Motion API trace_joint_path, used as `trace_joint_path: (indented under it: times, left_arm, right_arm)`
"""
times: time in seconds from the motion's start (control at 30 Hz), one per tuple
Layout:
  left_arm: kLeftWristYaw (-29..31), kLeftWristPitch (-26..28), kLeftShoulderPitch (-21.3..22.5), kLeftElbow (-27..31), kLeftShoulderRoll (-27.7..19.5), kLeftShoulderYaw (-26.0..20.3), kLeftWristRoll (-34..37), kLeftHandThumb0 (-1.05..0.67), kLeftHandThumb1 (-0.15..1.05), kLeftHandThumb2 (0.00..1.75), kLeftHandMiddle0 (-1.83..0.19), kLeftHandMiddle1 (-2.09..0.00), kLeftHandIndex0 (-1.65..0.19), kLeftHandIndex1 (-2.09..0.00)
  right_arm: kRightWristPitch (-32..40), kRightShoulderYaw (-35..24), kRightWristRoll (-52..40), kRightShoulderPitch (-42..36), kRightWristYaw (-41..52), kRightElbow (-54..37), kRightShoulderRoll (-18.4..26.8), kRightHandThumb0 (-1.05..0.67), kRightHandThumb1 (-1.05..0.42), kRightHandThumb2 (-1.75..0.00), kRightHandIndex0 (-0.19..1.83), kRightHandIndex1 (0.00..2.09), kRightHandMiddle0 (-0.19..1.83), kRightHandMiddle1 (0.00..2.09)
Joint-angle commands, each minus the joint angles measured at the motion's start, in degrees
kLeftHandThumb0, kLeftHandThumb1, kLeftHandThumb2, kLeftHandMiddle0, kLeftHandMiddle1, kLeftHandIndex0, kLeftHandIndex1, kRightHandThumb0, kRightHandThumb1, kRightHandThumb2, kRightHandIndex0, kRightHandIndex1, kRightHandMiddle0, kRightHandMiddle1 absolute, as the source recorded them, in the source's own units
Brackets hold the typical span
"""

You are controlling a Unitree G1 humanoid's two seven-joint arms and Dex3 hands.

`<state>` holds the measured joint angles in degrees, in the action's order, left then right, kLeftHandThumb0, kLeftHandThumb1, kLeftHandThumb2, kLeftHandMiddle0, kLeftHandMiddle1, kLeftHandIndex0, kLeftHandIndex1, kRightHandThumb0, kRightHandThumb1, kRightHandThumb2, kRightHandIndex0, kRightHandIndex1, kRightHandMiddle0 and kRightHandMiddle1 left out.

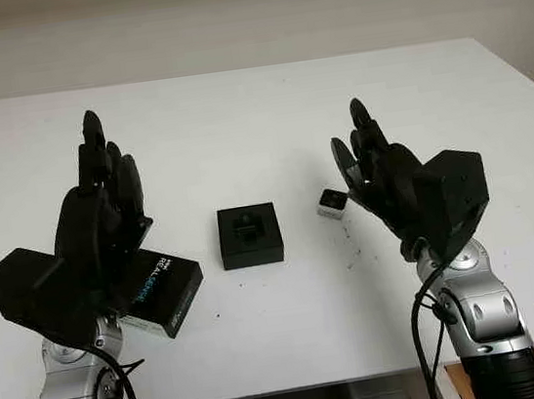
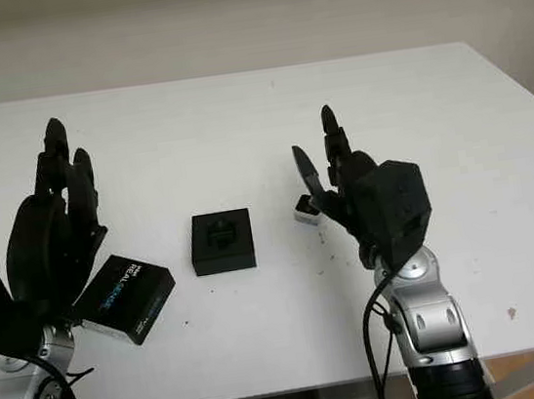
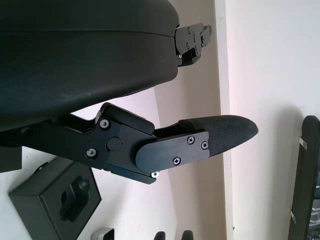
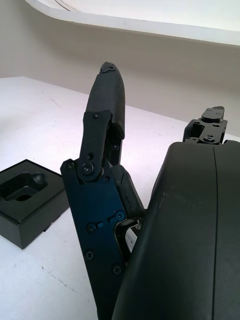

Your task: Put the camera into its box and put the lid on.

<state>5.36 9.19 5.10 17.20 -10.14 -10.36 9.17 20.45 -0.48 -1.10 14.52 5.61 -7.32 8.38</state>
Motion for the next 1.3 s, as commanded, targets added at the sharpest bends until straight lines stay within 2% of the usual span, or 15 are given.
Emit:
trace_joint_path:
  times: [0.0, 0.37, 0.43, 0.53, 0.63, 0.77, 0.9, 1.07, 1.27]
  left_arm:
    - [-0.2, -0.6, 0.2, 0.2, 0.4, 0.2, 0.0, -0.80, 1.05, 0.64, 0.19, 0.00, 0.19, 0.00]
    - [-1.0, -0.3, 0.7, -0.3, 0.9, 0.8, -0.6, -0.81, 1.05, 0.65, 0.19, 0.00, 0.19, 0.00]
    - [-1.1, -0.6, 0.3, -0.3, 1.1, 0.7, -0.4, -0.81, 1.05, 0.65, 0.19, 0.00, 0.19, 0.00]
    - [-1.4, -0.5, -0.2, 0.1, 1.4, 0.5, -0.1, -0.80, 1.05, 0.65, 0.19, 0.00, 0.19, 0.00]
    - [-1.2, -1.0, -0.6, 0.0, 1.5, 0.3, 0.0, -0.80, 1.05, 0.63, 0.19, 0.00, 0.19, 0.00]
    - [-0.8, -1.3, -0.6, -0.3, 1.3, 0.0, 0.6, -0.79, 1.05, 0.61, 0.19, 0.00, 0.19, 0.00]
    - [-0.6, -0.9, -0.3, -0.2, 0.7, -0.1, 0.2, -0.81, 1.05, 0.62, 0.19, 0.00, 0.19, 0.00]
    - [-0.3, -0.2, 0.1, -0.4, 0.5, -0.2, 0.4, -0.81, 1.05, 0.62, 0.19, 0.00, 0.19, 0.00]
    - [0.3, -0.8, 0.7, -0.9, 0.0, -0.2, -0.1, -0.81, 1.05, 0.63, 0.19, 0.00, 0.19, 0.00]
  right_arm:
    - [0.7, -0.3, -0.5, 1.0, -0.1, -1.2, -0.4, -0.79, -1.05, -0.54, -0.19, 0.05, -0.18, 0.05]
    - [-0.1, -1.9, -1.1, 4.1, 1.9, 1.8, 1.6, -0.78, -1.05, -0.50, -0.18, 0.06, -0.16, 0.06]
    - [-1.6, -3.1, -0.8, 5.7, 1.9, 2.6, 2.9, -0.77, -1.05, -0.44, -0.18, 0.05, -0.15, 0.06]
    - [-6.5, -5.0, -0.5, 8.9, 3.7, 6.5, 6.4, -0.74, -1.05, -0.22, -0.04, 0.11, -0.04, 0.10]
    - [-11.4, -5.4, 0.3, 13.3, 8.3, 13.2, 11.9, -0.60, -0.96, -0.08, 0.10, 0.17, 0.09, 0.15]
    - [-17.9, -3.3, 4.2, 19.0, 14.3, 21.8, 19.7, -0.48, -0.85, -0.03, 0.25, 0.22, 0.22, 0.20]
    - [-24.6, -0.2, 8.8, 23.7, 18.0, 28.9, 24.3, -0.40, -0.79, -0.03, 0.29, 0.22, 0.26, 0.22]
    - [-34.5, 3.5, 13.2, 29.7, 19.7, 40.6, 26.6, -0.33, -0.76, -0.04, 0.30, 0.20, 0.28, 0.22]
    - [-41.4, 9.5, 22.6, 35.9, 16.7, 50.6, 28.6, -0.25, -0.78, -0.06, 0.27, 0.17, 0.27, 0.19]
